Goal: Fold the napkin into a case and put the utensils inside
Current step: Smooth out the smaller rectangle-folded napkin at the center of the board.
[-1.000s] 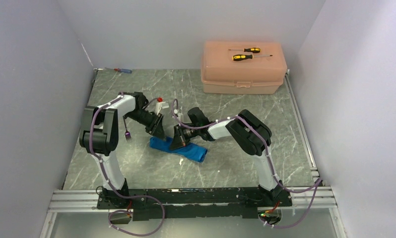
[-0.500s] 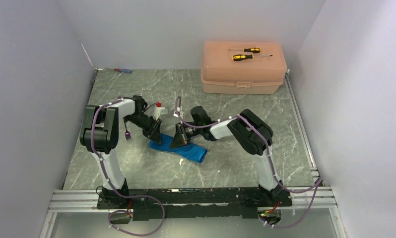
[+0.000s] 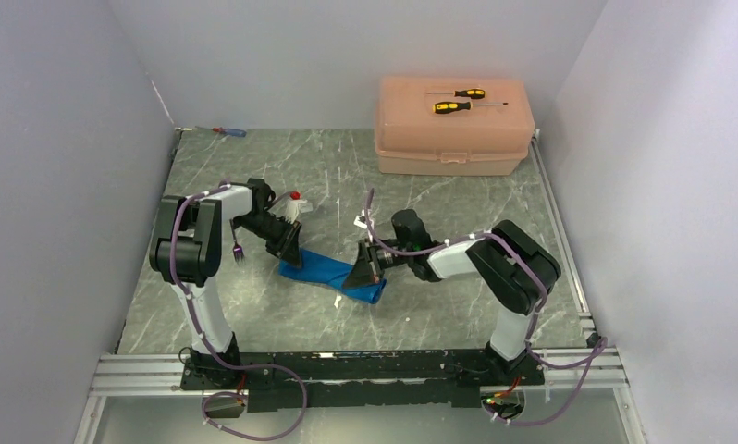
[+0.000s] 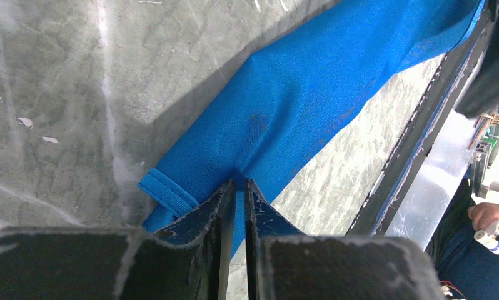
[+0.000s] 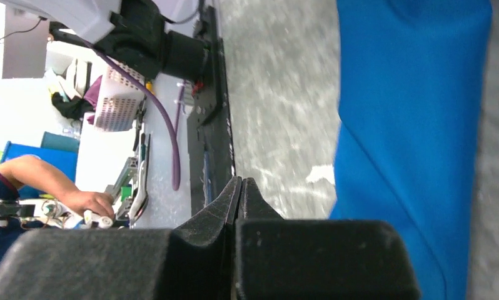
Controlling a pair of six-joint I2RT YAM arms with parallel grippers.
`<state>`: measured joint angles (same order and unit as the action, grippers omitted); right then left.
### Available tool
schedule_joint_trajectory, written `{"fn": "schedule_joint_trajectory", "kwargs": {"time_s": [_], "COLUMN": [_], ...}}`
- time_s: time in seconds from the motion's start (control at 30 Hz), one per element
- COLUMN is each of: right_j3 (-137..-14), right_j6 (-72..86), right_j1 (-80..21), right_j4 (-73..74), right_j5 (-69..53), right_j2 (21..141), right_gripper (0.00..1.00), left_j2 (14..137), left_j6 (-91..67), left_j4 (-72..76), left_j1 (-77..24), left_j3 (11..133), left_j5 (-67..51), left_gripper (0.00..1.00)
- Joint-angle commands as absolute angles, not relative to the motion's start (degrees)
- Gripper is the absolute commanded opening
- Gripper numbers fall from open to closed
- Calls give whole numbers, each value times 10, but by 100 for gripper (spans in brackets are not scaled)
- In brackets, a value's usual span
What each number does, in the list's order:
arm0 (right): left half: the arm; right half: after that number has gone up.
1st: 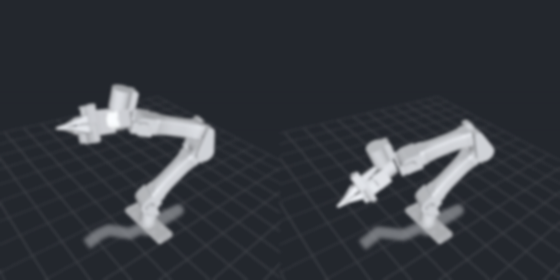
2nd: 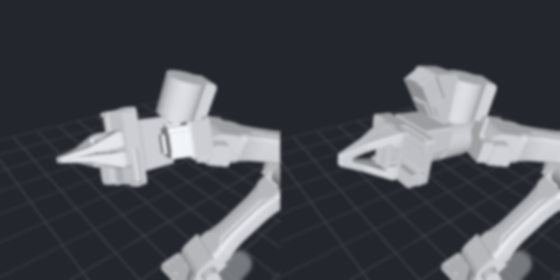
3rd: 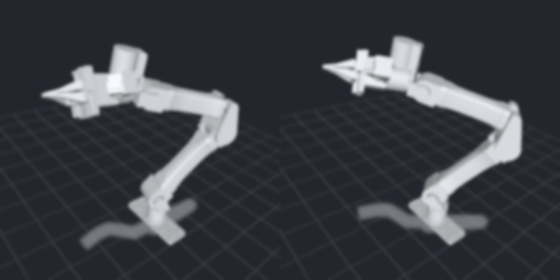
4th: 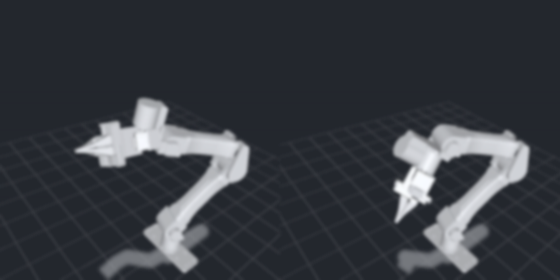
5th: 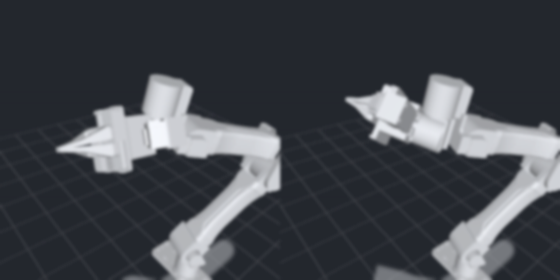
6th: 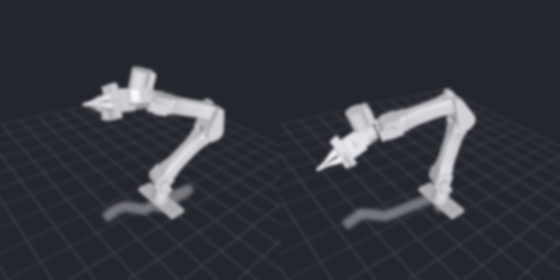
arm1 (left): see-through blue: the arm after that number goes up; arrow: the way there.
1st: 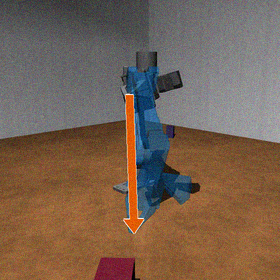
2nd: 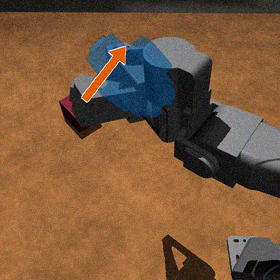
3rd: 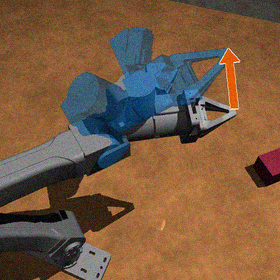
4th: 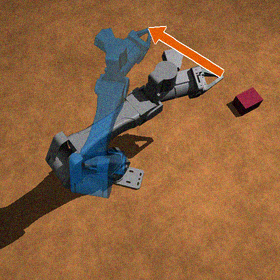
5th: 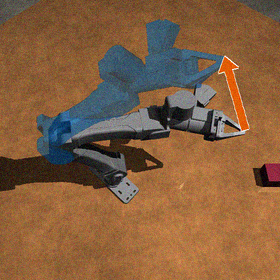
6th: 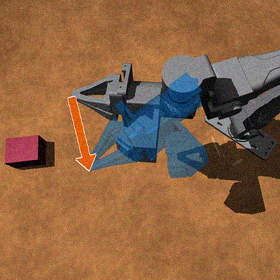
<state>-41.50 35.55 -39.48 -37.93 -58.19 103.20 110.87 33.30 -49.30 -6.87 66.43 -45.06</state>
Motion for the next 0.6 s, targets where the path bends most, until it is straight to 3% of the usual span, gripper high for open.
{"fn": "schedule_joint_trajectory", "kwargs": {"time_s": [0.0, 0.23, 0.57], "right_j3": [-370, -345, -429], "right_j6": [346, 313, 104], "right_j1": [-365, -331, -330], "right_j4": [-386, -385, -54], "right_j5": [-584, -609, -528], "right_j2": [1030, 1099, 1011], "right_gripper": [0, 0, 0], "left_j2": [1127, 1133, 1135], "left_j6": [330, 315, 303], "left_j4": [-442, -431, -441], "left_j1": [-76, -87, -96], "left_j3": [654, 655, 662], "left_j5": [-397, -363, -362], "left_gripper": [18, 17, 17]}}
